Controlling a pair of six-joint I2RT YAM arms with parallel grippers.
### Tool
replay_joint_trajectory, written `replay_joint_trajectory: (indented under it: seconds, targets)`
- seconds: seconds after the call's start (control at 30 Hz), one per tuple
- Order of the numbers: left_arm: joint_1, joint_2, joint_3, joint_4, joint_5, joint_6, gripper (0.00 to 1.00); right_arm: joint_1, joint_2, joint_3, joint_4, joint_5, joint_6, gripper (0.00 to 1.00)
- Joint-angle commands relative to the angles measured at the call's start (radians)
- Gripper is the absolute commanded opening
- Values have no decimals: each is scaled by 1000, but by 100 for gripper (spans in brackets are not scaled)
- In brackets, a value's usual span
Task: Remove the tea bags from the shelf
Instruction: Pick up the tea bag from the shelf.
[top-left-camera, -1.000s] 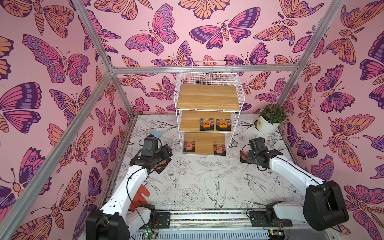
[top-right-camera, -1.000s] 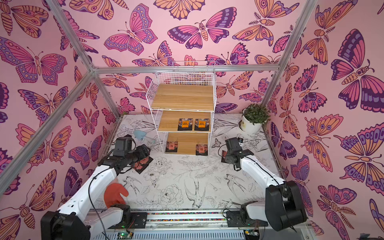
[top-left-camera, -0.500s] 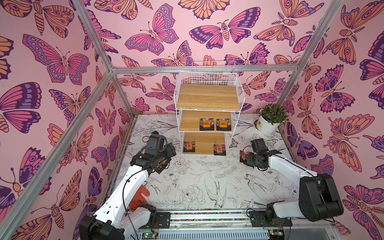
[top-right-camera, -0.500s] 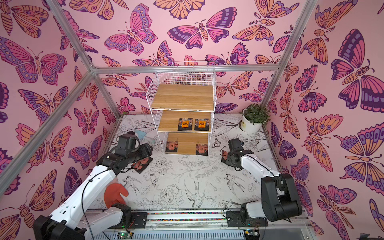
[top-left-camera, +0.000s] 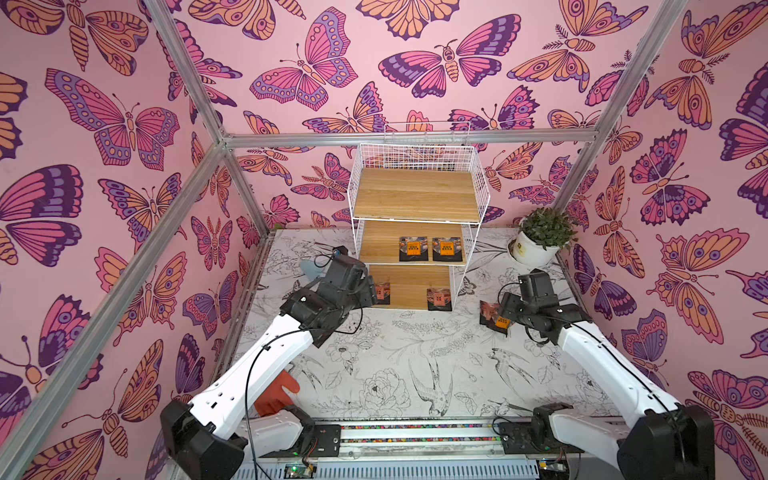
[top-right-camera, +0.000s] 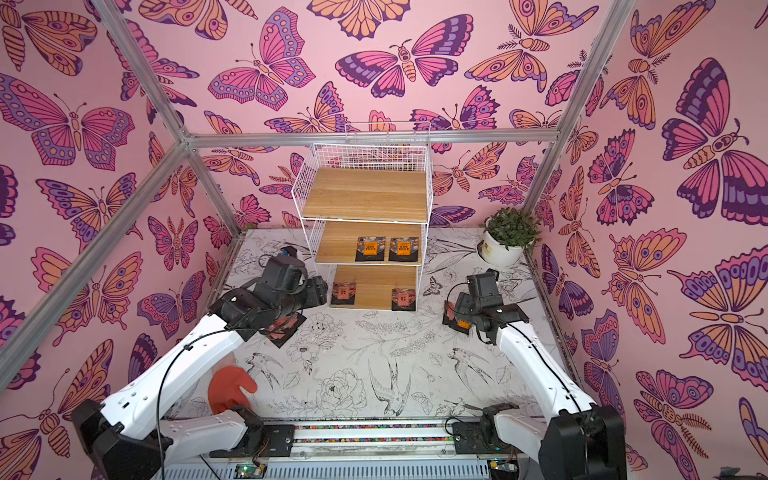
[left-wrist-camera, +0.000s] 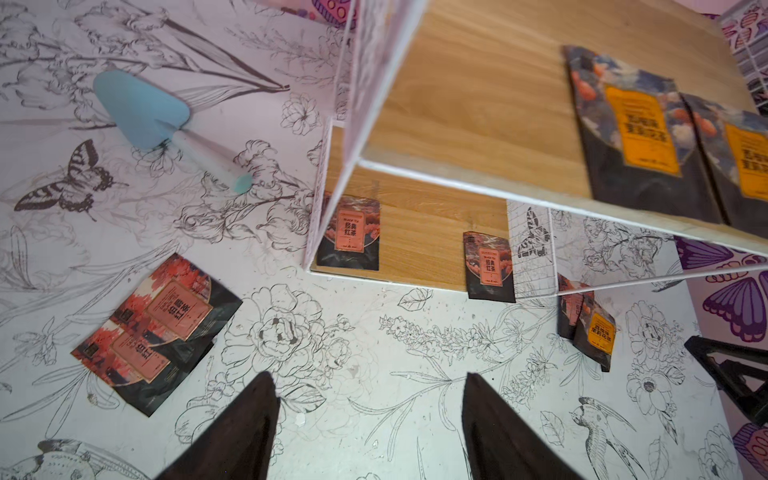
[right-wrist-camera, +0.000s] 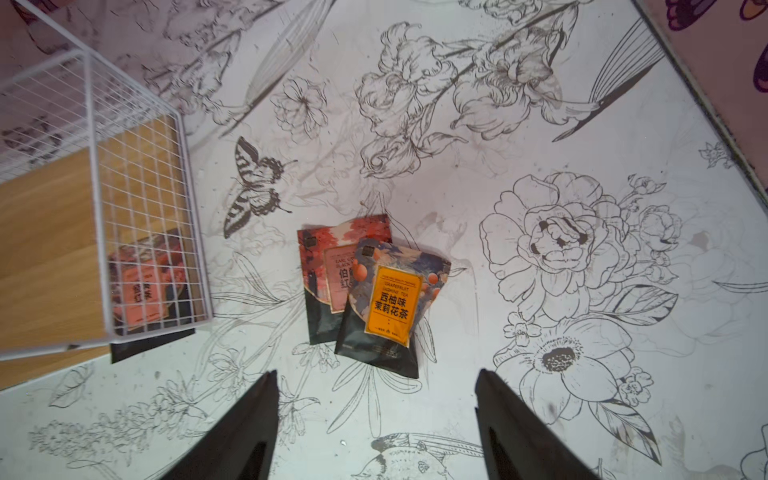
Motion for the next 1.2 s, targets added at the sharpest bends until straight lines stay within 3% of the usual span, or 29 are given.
replay_joint_trajectory:
  seconds: [0.0,0.13,0.37,0.73,0.93,1.17]
  targets:
    - [-80,43,65,-56,-129,-1,73,-4,-7,37,-15,-14,-12,82]
    - [-157,116,145,-60,-205,10,73,-4,-15,46,-1,-15,-10,84]
    - [-186,271,395,-130,-191,67,73,-10,-49,50,6,-11,-15,87]
    - [-253,483,638,-139,-282,162,74,-93,-50,30,51,-114,-35,92]
    - [-271,545,670,-104,-333,187,75,-121,-58,23,63,-146,-38,93]
    - [-272,554,628,-54,-338,135,76,-130,-66,22,69,-160,-37,94]
